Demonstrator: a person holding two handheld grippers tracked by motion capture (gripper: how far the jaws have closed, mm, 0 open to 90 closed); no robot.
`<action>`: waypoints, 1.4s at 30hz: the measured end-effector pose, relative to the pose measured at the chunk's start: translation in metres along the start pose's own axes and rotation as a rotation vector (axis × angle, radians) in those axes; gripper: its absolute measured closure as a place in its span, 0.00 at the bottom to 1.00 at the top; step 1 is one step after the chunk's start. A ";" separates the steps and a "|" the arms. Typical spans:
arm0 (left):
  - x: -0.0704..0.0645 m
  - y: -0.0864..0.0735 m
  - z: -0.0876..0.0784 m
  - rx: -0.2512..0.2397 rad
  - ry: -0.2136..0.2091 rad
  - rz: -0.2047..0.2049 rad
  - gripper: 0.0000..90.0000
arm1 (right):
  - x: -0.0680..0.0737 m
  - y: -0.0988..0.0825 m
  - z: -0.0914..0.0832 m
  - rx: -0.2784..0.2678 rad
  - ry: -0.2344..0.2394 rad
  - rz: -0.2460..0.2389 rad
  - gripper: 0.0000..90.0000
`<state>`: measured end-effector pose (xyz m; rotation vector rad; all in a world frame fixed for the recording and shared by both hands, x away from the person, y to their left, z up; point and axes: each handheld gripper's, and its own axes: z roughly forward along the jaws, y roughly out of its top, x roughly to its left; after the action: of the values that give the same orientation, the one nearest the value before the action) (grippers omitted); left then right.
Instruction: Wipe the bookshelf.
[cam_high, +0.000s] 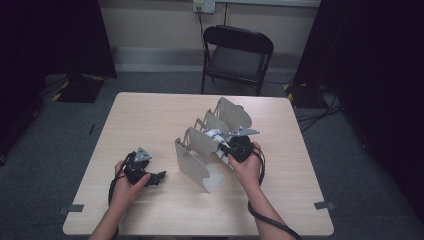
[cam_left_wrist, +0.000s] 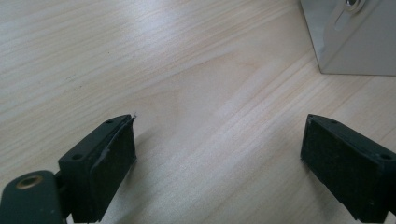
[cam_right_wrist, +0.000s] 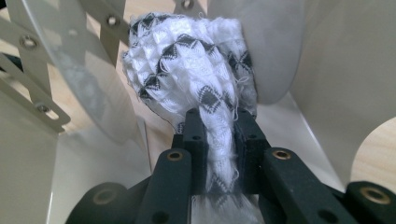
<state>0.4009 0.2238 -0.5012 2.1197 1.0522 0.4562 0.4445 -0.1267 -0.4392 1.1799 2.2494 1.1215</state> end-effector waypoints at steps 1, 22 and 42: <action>0.000 0.000 0.000 -0.002 0.000 -0.002 0.11 | 0.001 -0.002 0.001 0.004 0.002 0.002 0.87; 0.000 0.000 0.000 0.000 -0.001 -0.001 0.11 | 0.003 -0.031 -0.003 0.061 0.046 -0.014 0.86; 0.000 0.000 0.000 0.000 0.001 -0.001 0.11 | 0.018 0.035 -0.027 -0.129 0.097 -0.006 0.87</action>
<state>0.4008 0.2236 -0.5012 2.1185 1.0543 0.4572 0.4353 -0.1136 -0.3946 1.0884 2.2115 1.3271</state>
